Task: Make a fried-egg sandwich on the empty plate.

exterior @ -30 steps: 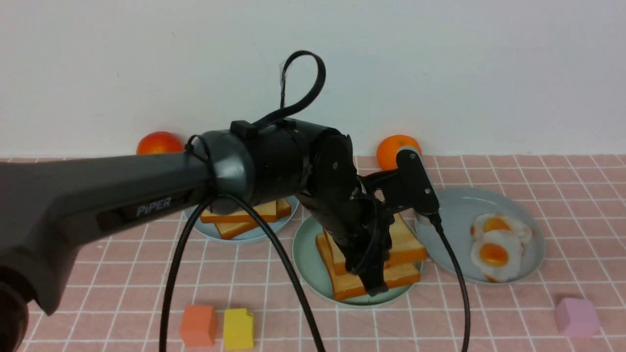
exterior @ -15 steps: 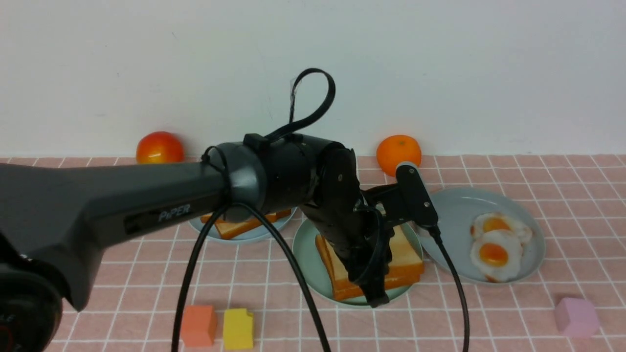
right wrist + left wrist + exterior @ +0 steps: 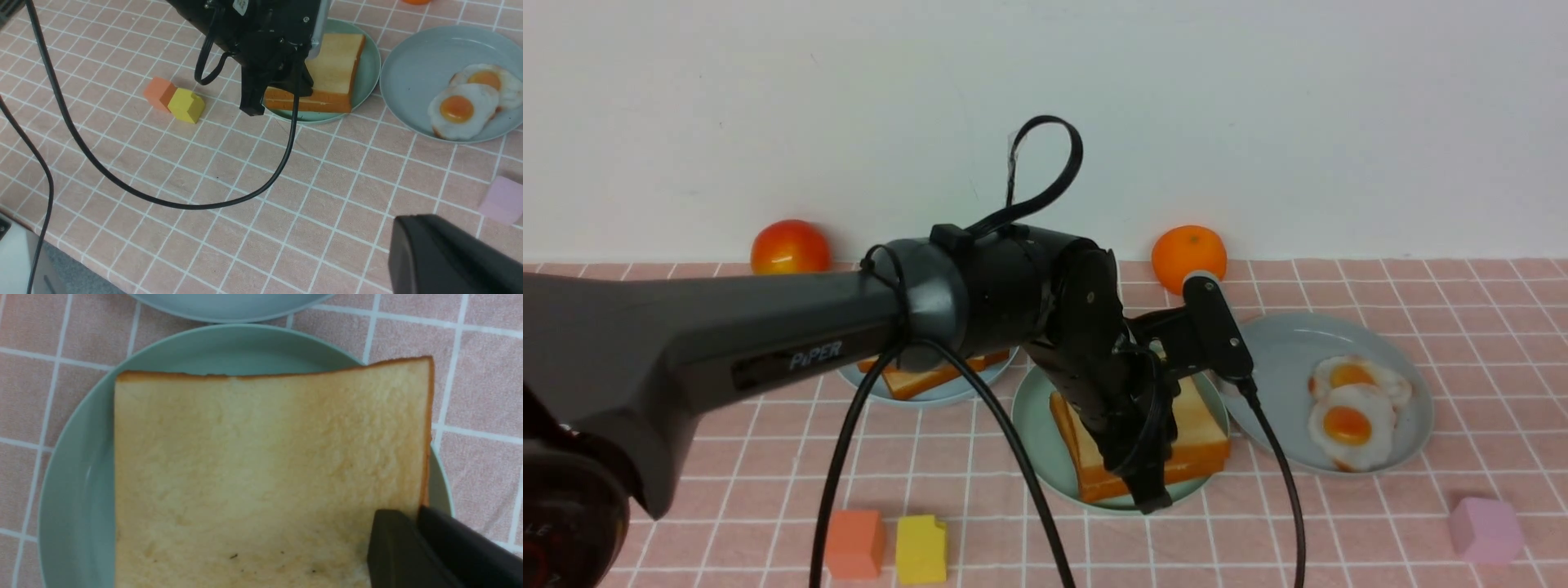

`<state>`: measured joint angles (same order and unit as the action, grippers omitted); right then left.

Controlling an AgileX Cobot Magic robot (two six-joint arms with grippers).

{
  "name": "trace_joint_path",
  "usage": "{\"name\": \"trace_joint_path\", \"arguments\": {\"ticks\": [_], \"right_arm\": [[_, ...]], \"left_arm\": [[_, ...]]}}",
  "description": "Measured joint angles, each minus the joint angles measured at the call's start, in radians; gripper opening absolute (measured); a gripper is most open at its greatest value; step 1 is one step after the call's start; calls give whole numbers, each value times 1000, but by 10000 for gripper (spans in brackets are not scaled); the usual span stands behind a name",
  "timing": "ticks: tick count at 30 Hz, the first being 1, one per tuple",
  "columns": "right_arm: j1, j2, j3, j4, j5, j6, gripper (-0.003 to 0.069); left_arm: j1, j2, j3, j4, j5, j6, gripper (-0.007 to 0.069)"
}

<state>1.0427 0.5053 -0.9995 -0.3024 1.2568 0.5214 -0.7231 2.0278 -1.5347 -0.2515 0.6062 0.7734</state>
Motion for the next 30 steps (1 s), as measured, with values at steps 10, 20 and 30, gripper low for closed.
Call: {"name": "trace_joint_path", "arguments": {"ticks": [10,20,30], "right_arm": [[0,0,0,0,0,0,22],[0,0,0,21,0,-26,23],[0,-28,1,56,0,-78,10]], "left_arm": [[0,-46,0,-19,9,-4,310],[-9,-418,6,-18,66,-382,12],[-10,-1023,511,-39,-16,-596,12]]}}
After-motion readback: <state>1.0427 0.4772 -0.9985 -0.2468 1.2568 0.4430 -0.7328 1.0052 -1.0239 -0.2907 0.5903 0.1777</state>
